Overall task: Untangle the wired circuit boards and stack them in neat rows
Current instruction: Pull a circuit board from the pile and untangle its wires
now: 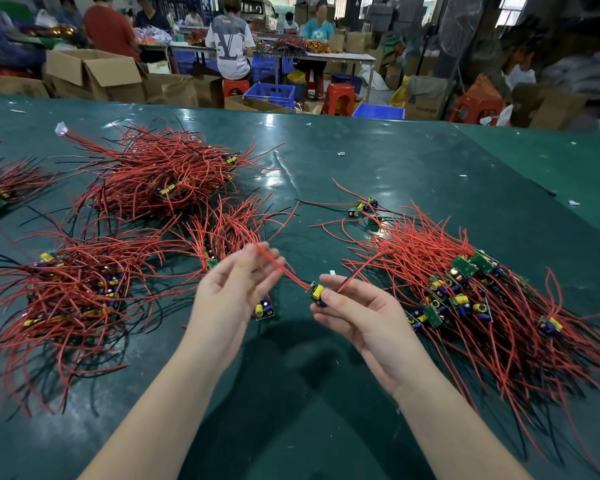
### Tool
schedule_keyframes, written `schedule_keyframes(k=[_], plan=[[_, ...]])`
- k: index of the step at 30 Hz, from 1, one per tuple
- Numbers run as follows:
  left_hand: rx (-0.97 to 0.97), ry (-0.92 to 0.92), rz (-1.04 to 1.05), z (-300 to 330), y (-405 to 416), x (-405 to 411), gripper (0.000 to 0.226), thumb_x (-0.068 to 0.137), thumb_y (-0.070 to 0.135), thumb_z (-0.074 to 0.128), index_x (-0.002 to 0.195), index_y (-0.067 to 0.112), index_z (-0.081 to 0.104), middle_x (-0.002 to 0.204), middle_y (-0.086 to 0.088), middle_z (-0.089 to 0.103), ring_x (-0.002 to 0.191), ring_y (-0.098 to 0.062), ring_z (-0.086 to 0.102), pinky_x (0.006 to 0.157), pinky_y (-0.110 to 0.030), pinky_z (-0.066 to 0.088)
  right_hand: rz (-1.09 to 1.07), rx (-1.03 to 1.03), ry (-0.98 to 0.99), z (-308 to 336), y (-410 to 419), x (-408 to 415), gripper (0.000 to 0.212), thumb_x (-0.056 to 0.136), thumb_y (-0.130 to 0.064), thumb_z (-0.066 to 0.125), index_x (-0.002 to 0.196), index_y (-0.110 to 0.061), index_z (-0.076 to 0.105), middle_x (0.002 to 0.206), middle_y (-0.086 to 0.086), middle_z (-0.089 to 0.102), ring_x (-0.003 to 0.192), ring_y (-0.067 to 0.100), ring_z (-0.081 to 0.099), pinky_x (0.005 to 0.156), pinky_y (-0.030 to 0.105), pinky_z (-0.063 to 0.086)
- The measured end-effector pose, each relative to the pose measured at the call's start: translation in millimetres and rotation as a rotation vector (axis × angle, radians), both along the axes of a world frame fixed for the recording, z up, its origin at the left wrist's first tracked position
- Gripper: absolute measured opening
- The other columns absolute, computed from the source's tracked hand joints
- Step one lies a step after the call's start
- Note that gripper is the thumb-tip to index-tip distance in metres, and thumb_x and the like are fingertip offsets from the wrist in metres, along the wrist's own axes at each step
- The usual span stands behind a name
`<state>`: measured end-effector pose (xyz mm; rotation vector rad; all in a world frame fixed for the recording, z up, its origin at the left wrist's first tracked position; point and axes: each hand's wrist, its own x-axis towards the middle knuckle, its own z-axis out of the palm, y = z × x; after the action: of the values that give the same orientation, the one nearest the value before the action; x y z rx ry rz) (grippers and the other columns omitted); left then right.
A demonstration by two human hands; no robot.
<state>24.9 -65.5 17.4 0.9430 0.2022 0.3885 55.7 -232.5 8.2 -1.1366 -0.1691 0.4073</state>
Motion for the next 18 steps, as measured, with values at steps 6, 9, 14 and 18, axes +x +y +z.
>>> schedule_keyframes(k=[6, 9, 14, 18], plan=[[0.272, 0.063, -0.325, -14, -10, -6, 0.039, 0.072, 0.022, 0.068, 0.105, 0.003, 0.067, 0.101, -0.013, 0.073, 0.091, -0.018, 0.069, 0.084, -0.026, 0.056, -0.093, -0.042, -0.104, -2, 1, -1, 0.018, 0.078, -0.001, 0.071, 0.093, -0.008, 0.063, 0.084, 0.008, 0.074, 0.081, 0.021, 0.071, 0.068, 0.025, 0.056], [0.389, 0.048, -0.311, -16, -11, -6, 0.037, 0.068, 0.019, 0.073, 0.102, 0.004, 0.069, 0.101, -0.01, 0.074, 0.094, -0.016, 0.069, 0.084, -0.024, 0.053, -0.09, -0.075, -0.177, -2, 1, -2, 0.011, 0.078, -0.003, 0.072, 0.085, -0.01, 0.067, 0.083, 0.006, 0.073, 0.081, 0.015, 0.07, 0.069, 0.024, 0.056], [0.396, 0.019, -0.251, -18, -12, -6, 0.027, 0.068, 0.011, 0.074, 0.095, 0.007, 0.073, 0.095, -0.008, 0.076, 0.088, -0.011, 0.07, 0.078, -0.017, 0.052, -0.112, -0.133, -0.237, -3, 3, -3, 0.017, 0.083, 0.0, 0.069, 0.079, -0.016, 0.073, 0.088, 0.009, 0.075, 0.085, 0.018, 0.071, 0.072, 0.026, 0.057], [0.403, 0.025, -0.211, -17, -13, -6, 0.022, 0.07, 0.006, 0.075, 0.092, 0.011, 0.074, 0.094, -0.008, 0.076, 0.088, -0.012, 0.071, 0.078, -0.017, 0.052, -0.159, -0.198, -0.278, -4, 0, -1, 0.015, 0.084, -0.005, 0.07, 0.082, -0.019, 0.076, 0.089, 0.007, 0.075, 0.088, 0.021, 0.072, 0.076, 0.027, 0.057]])
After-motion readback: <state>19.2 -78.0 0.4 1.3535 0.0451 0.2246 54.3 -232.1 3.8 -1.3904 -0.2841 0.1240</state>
